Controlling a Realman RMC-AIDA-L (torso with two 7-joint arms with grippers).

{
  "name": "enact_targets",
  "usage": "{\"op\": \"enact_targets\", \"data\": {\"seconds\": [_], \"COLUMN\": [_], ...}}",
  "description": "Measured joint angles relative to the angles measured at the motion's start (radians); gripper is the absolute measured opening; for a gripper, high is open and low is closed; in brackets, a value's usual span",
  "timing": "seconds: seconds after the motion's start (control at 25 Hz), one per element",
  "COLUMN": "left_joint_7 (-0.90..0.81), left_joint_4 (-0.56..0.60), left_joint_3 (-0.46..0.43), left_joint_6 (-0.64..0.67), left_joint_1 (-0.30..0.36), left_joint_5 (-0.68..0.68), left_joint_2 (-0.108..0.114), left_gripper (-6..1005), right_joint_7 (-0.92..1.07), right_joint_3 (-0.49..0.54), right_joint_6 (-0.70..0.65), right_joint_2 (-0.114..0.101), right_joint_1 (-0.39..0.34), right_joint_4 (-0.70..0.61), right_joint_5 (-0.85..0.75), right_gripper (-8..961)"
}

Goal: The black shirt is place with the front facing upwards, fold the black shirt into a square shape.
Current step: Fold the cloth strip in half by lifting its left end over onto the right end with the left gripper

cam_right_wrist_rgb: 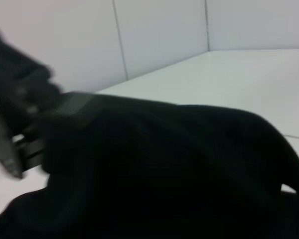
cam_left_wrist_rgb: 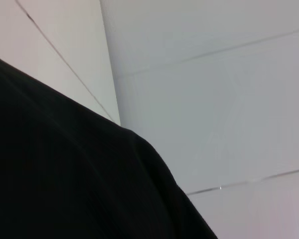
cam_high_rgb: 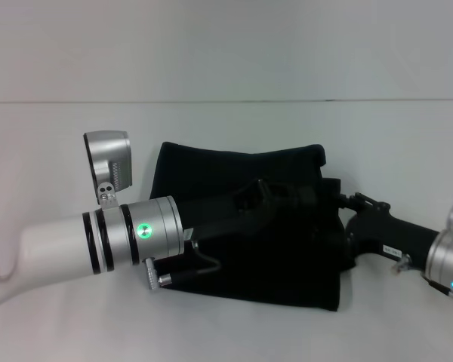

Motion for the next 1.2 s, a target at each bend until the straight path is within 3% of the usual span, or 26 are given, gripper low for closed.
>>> {"op": "enact_targets", "data": {"seconds": [0.56,0.92,1.2], "left_joint_7": [0.010,-0.019,-0.015], "left_joint_4": [0.019,0.046,0.045], "left_joint_3": [0.042,0.177,0.226], "left_joint_6": [0.094,0.149,0.073], "left_joint_1": [0.001,0.018,0.022], "left_joint_5": [0.000,0.001,0.001], "left_joint_2": [0.003,0.012,0.002], "left_gripper": [66,69,71], "right_joint_7": [0.001,0.001,-0.001], "right_joint_3": [0.003,0.003,0.011], "right_joint_6": [0.240,0.227,0.223], "right_joint_2": [0.006,0.001,-0.003], "right_joint_1": [0.147,0.139,0.123], "right_joint_4": [0.071,0.065,0.060], "right_joint_5": [0.118,0.222,0.226], "right_gripper": [941,941,942]}}
